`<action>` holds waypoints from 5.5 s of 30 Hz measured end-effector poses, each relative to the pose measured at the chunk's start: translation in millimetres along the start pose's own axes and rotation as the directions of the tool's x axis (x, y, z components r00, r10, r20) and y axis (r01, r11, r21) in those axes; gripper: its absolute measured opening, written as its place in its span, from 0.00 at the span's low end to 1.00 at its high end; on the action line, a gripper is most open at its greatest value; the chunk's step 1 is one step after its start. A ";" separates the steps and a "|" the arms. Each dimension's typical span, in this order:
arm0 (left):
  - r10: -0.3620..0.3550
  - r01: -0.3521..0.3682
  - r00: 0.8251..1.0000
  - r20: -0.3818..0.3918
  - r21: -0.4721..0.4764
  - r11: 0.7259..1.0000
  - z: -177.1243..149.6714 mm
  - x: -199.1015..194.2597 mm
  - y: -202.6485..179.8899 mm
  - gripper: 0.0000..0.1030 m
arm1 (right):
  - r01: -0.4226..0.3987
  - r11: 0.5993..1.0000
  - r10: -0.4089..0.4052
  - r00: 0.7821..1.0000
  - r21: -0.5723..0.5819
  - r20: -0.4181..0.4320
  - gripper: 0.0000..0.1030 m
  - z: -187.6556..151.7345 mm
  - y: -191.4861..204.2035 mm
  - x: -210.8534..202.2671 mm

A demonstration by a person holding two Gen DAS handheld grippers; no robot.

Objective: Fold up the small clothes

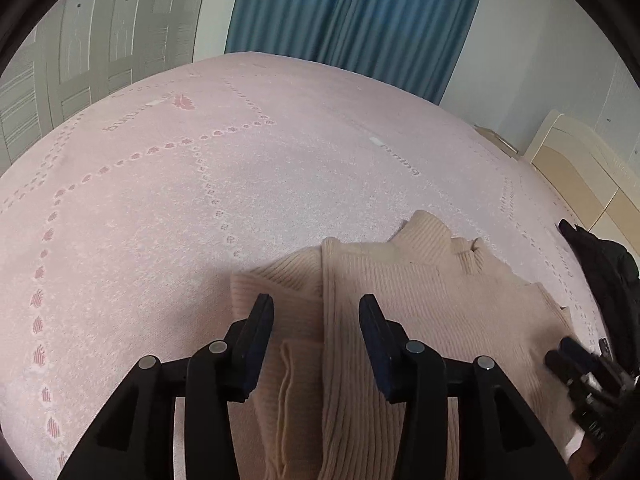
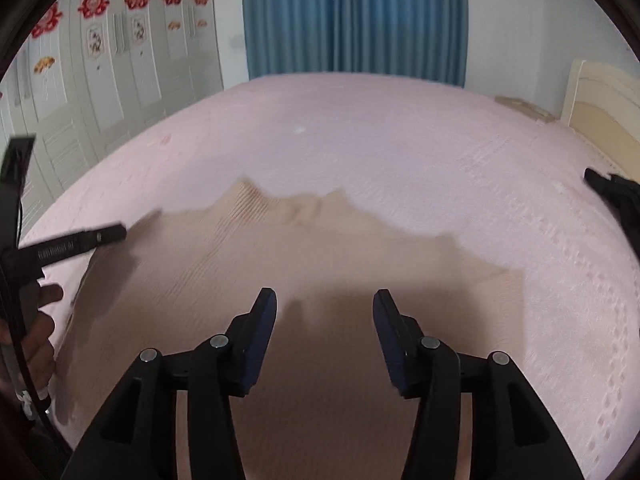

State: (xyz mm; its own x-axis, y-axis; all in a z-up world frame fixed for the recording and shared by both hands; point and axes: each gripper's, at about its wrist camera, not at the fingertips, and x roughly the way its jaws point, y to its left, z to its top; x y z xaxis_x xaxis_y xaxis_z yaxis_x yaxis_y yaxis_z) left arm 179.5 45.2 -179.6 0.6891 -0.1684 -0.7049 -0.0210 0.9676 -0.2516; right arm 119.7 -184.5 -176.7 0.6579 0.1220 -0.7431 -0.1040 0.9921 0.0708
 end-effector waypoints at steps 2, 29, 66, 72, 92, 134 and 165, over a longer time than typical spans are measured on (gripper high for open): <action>0.001 -0.001 1.000 -0.002 -0.002 1.000 -3.2 -4.3 2.9 0.41 | 0.000 1.000 0.001 0.999 0.011 -0.045 0.48 -10.8 10.8 1.3; -0.253 0.231 0.954 -0.163 -0.142 0.963 -65.5 -48.8 59.3 0.65 | 0.135 0.986 -0.106 0.960 0.099 -0.258 0.49 47.7 27.7 86.6; -0.166 0.131 0.977 -0.133 -0.235 0.963 -15.2 -19.7 -1.4 0.22 | 0.094 0.951 -0.078 0.995 0.293 -0.066 0.37 -76.9 -92.4 -93.2; -0.005 0.001 0.995 -0.099 -0.036 0.999 15.3 -53.0 -89.4 0.21 | 0.109 0.905 -0.097 0.994 0.412 -0.052 0.37 -82.3 -139.2 -108.0; -0.163 0.224 0.941 -0.297 0.184 0.957 -70.4 -6.9 -296.7 0.35 | 0.197 0.905 -0.172 0.980 0.377 -0.099 0.35 -108.4 -208.1 -147.4; -0.390 0.392 0.909 -0.143 -0.020 0.920 -43.2 0.3 -90.3 0.57 | -0.144 0.868 0.223 0.968 0.475 -0.113 0.58 -23.5 -160.4 -2.3; -0.323 0.321 0.946 -0.017 -0.059 0.945 0.1 -11.5 -38.0 0.57 | -0.248 0.884 0.262 0.965 0.397 0.018 0.32 136.4 -70.3 -31.6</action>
State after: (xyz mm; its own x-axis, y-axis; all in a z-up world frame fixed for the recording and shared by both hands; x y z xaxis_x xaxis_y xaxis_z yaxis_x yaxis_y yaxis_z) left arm 172.4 10.4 -161.8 0.6465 -0.4749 -0.5971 0.1587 0.8492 -0.5037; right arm 207.9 -253.9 -67.5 0.6212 0.3785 -0.6861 0.0410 0.8587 0.5108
